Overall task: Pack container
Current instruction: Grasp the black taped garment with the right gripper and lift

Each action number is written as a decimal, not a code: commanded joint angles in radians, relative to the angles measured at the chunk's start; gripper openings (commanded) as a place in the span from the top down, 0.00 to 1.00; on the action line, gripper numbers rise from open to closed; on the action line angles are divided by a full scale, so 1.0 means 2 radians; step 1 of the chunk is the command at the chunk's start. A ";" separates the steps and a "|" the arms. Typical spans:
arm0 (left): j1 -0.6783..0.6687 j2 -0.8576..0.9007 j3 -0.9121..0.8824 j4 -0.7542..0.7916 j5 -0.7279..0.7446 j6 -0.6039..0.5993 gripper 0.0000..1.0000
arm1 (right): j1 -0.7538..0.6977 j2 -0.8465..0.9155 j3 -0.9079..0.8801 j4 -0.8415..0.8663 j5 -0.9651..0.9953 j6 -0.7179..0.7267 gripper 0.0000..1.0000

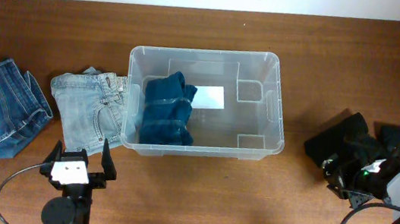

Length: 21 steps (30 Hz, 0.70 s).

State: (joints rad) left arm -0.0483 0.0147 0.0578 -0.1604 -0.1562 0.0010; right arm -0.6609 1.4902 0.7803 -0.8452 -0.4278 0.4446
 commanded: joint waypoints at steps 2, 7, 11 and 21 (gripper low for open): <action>0.003 -0.004 -0.005 0.002 0.002 0.008 0.01 | 0.003 -0.002 0.069 -0.057 -0.006 -0.064 0.80; 0.003 -0.004 -0.005 0.002 0.002 0.007 0.00 | 0.002 -0.002 0.132 -0.106 -0.005 -0.089 0.73; 0.003 -0.004 -0.005 0.002 0.002 0.007 0.01 | 0.002 -0.002 0.149 -0.101 -0.005 -0.089 0.65; 0.003 -0.004 -0.005 0.002 0.002 0.007 0.01 | -0.027 0.001 0.148 -0.073 0.047 -0.087 0.01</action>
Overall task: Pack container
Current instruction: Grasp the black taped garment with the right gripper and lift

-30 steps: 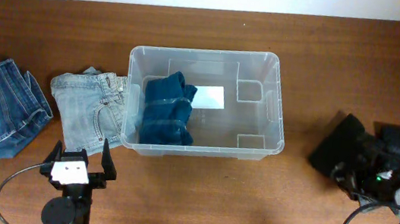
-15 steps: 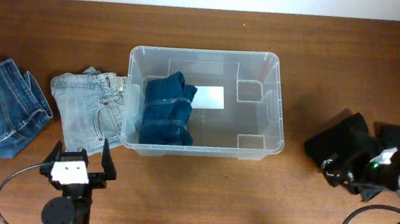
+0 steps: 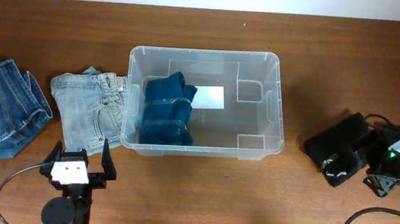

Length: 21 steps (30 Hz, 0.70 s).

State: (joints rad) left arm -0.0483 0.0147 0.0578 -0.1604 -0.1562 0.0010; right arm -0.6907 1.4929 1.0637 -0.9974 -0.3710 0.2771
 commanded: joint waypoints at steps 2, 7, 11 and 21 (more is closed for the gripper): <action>0.003 -0.004 -0.005 0.002 0.002 0.007 0.01 | -0.022 0.003 0.006 0.009 0.019 -0.003 0.01; 0.003 -0.004 -0.005 0.002 0.002 0.007 0.01 | -0.035 0.027 0.006 0.021 0.017 0.006 0.01; 0.003 -0.004 -0.005 0.002 0.002 0.008 0.01 | -0.035 0.057 0.006 0.038 0.015 0.006 0.01; 0.003 -0.004 -0.005 0.002 0.002 0.007 0.01 | -0.034 0.167 0.006 0.082 -0.016 0.008 0.06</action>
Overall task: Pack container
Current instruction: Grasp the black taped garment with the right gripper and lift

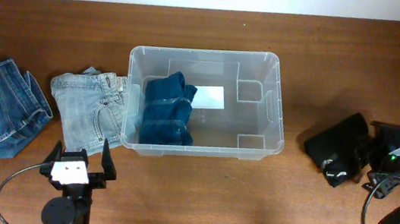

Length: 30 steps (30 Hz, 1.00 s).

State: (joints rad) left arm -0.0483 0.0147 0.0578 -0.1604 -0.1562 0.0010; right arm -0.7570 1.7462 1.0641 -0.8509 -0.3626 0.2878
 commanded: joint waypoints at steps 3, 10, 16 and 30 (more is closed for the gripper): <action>0.003 -0.004 -0.005 0.002 0.002 0.007 0.01 | -0.001 0.074 0.006 0.017 -0.046 0.002 0.12; 0.003 -0.004 -0.005 0.002 0.002 0.007 0.01 | -0.001 0.107 0.006 0.024 -0.049 0.002 0.49; 0.003 -0.004 -0.005 0.002 0.002 0.007 0.00 | -0.001 0.107 0.006 0.022 -0.049 0.002 0.80; 0.003 -0.004 -0.005 0.002 0.002 0.007 0.01 | 0.000 -0.015 0.043 -0.011 -0.134 -0.033 0.92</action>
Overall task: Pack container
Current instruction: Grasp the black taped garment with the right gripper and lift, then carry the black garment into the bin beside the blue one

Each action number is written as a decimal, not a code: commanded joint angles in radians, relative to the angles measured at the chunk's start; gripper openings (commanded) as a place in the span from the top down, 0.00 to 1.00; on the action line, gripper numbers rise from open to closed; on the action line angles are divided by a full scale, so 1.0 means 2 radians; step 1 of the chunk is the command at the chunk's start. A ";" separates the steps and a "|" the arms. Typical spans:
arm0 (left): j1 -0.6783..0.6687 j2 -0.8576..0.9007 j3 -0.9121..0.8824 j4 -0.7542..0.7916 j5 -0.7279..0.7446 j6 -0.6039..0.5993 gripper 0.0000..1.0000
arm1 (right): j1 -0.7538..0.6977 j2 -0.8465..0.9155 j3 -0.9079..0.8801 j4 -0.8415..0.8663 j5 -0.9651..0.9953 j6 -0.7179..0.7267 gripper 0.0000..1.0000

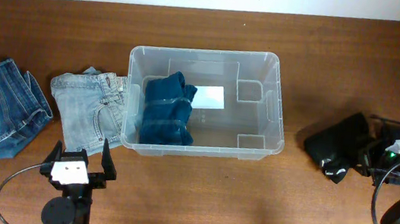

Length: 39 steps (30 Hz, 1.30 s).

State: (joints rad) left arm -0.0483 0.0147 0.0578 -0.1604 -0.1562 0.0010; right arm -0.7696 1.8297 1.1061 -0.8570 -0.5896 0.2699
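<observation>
A clear plastic container (278, 122) stands mid-table with a folded dark blue garment (168, 110) in its left half. Folded light blue jeans (89, 110) lie against its left wall, and darker blue jeans lie at the far left. A black garment (335, 148) is bunched to the right of the container. My right gripper (375, 153) is at that garment's right edge, dark against dark cloth, so its jaws do not show. My left gripper (79, 149) is open near the front edge, just below the light jeans and holding nothing.
The container's right half shows its bare bottom and a white label (209, 98). Cables (384, 203) loop from the right arm at the front right, and another loops from the left arm at the front left.
The right gripper has shifted slightly at the black garment's right side. The garment now looks more bunched, with less black cloth spread to the right. The left arm and the jeans are unchanged.
At first my right gripper was over the black garment's front right part. Then it stood further right with the cloth stretched toward it. It stayed at the garment's right edge after that, and the cloth changed shape each time. The left arm never moved.
</observation>
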 commanded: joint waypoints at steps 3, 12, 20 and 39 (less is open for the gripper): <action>0.003 -0.004 -0.005 0.002 0.002 0.007 0.01 | 0.012 -0.109 0.044 -0.028 -0.019 -0.045 0.94; 0.003 -0.004 -0.005 0.002 0.002 0.007 0.01 | 0.090 -0.272 0.084 -0.052 -0.035 -0.055 0.96; 0.003 -0.004 -0.005 0.002 0.002 0.007 0.01 | 0.261 -0.348 0.084 0.007 -0.057 -0.034 0.96; 0.003 -0.004 -0.005 0.002 0.002 0.007 0.00 | 0.560 -0.148 0.084 0.151 0.013 0.040 0.96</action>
State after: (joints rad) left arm -0.0483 0.0147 0.0578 -0.1604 -0.1566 0.0010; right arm 0.3077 1.4597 1.2476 -0.5941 -0.5758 0.3344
